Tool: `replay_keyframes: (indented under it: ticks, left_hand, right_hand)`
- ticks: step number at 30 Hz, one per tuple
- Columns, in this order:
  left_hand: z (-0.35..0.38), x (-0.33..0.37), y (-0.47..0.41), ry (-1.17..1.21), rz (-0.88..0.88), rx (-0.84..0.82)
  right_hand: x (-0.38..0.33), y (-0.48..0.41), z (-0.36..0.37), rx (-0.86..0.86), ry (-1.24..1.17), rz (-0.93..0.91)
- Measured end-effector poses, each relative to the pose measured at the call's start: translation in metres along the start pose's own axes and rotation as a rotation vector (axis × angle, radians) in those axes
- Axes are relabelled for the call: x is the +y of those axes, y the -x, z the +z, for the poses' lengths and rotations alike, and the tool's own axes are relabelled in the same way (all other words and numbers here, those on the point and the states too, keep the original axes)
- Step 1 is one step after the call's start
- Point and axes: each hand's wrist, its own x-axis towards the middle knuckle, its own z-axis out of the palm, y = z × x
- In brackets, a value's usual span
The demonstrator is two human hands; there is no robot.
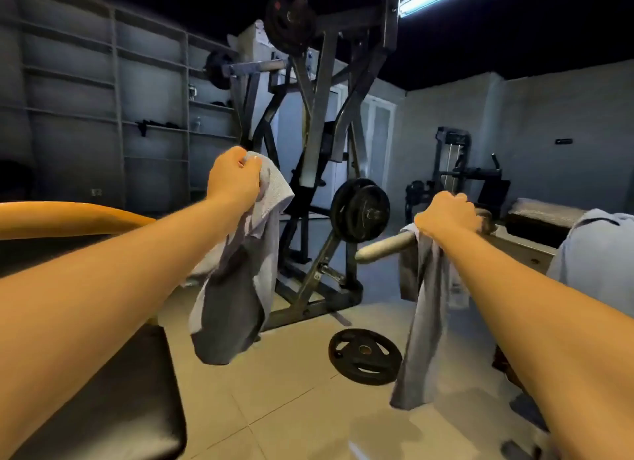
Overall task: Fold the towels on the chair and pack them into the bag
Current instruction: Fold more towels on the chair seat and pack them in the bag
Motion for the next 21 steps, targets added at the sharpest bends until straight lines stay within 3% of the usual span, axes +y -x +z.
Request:
replay_keyframes:
  ticks: [2, 5, 10, 12, 15, 21]
  left_hand:
    - [-0.018, -0.003, 0.001, 0.018, -0.026, -0.095]
    - [-0.048, -0.011, 0.003, 0.041, -0.109, -0.187]
    - [-0.097, -0.036, 0.014, 0.049, -0.279, -0.253]
    - [-0.113, -0.040, 0.017, 0.052, -0.360, -0.224]
    - [-0.139, -0.043, 0.018, 0.011, -0.456, -0.176]
    - [-0.210, -0.077, 0.026, 0.202, -0.475, -0.040]
  right_hand:
    - [-0.016, 0.011, -0.003, 0.048, 0.044, -0.074]
    - [-0.056, 0.042, -0.002, 0.001, -0.121, -0.297]
    - [-0.142, 0.136, 0.014, -0.512, -0.635, -0.776]
    - [-0.170, 0.174, 0.020, -0.658, -0.766, -0.834]
    - [-0.202, 0.207, 0.032, -0.635, -0.872, -0.853]
    - [-0.236, 0.229, 0.032, -0.881, -0.988, -0.804]
